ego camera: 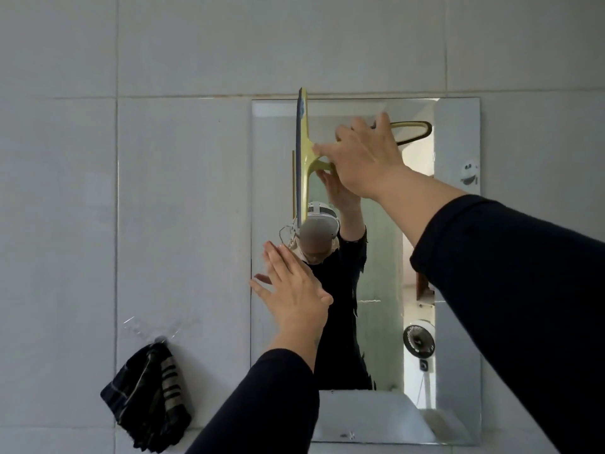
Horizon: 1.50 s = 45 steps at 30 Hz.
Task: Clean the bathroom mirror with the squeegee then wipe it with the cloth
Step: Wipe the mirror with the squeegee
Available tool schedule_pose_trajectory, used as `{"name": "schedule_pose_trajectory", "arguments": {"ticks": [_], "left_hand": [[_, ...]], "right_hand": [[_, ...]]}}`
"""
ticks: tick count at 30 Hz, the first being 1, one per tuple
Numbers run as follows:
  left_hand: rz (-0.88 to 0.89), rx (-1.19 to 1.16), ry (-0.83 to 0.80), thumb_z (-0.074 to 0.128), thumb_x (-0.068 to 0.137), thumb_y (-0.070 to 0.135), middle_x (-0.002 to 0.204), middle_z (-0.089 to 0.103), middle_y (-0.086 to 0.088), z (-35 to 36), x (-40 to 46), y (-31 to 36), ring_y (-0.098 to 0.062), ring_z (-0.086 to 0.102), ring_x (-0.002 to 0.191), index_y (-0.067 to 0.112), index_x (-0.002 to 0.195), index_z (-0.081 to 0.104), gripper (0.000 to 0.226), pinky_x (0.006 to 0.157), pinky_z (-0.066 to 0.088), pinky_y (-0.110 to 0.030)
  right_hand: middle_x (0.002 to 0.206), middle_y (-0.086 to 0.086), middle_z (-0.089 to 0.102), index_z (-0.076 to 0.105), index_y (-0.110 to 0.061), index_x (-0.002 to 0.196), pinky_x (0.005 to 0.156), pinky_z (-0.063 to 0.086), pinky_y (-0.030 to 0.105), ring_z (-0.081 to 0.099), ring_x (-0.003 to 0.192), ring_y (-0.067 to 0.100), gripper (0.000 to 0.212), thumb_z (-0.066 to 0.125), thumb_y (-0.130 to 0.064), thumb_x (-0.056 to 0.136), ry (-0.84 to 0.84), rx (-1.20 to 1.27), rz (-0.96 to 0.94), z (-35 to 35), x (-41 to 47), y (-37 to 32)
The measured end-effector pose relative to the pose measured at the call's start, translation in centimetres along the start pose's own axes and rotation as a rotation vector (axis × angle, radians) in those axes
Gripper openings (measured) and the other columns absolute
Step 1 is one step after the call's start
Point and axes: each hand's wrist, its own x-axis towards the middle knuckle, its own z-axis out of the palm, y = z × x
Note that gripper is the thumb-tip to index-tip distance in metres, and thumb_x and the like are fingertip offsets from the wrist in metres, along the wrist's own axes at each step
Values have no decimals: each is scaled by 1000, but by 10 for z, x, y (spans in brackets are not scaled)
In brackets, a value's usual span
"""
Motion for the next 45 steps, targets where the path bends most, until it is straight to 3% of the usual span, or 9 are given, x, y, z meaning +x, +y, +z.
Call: {"name": "schedule_pose_trajectory", "arguments": {"ticks": [4,10,16,21,29,45], "left_hand": [[-5,-13,-1,65,78,55,153,-31,-16,3,2,0,-29,-19,145,2,144,-24,123,114,8,-61],[-5,-9,19,54,86,52,156,-24,-16,0,-3,4,-31,-15,146,4,147,-18,106,112,6,-63],[80,9,-39,64,78,58,155,-27,-15,2,-20,21,-34,-19,145,11,148,-21,120,112,3,-64],[80,-12,-56,68,80,49,154,-31,-13,11,-22,29,-47,-17,142,21,148,-21,116,110,8,-66],[72,7,-38,71,79,44,151,-34,-17,16,-22,35,-50,-15,141,19,147,-24,120,110,24,-62],[67,8,-51,70,79,48,150,-37,-16,22,-16,32,-48,-18,141,21,147,-25,120,112,16,-65]], "right_hand": [[109,1,54,41,-47,136,94,28,45,45,113,24,41,37,-29,100,-51,73,51,6,-5,5],[94,1,46,39,-49,136,92,29,44,47,108,25,41,38,-33,98,-112,60,81,6,-15,16],[90,0,44,35,-52,137,92,29,44,46,108,26,44,34,-29,100,-161,8,84,7,-25,37],[97,0,52,35,-52,136,91,29,44,47,107,24,44,35,-29,100,-190,5,131,10,-40,59],[113,2,58,35,-52,137,95,27,46,44,114,24,44,34,-29,100,-206,4,156,15,-50,85],[112,3,60,37,-53,136,94,29,47,46,114,25,52,37,-17,98,-195,21,313,22,-76,130]]}}
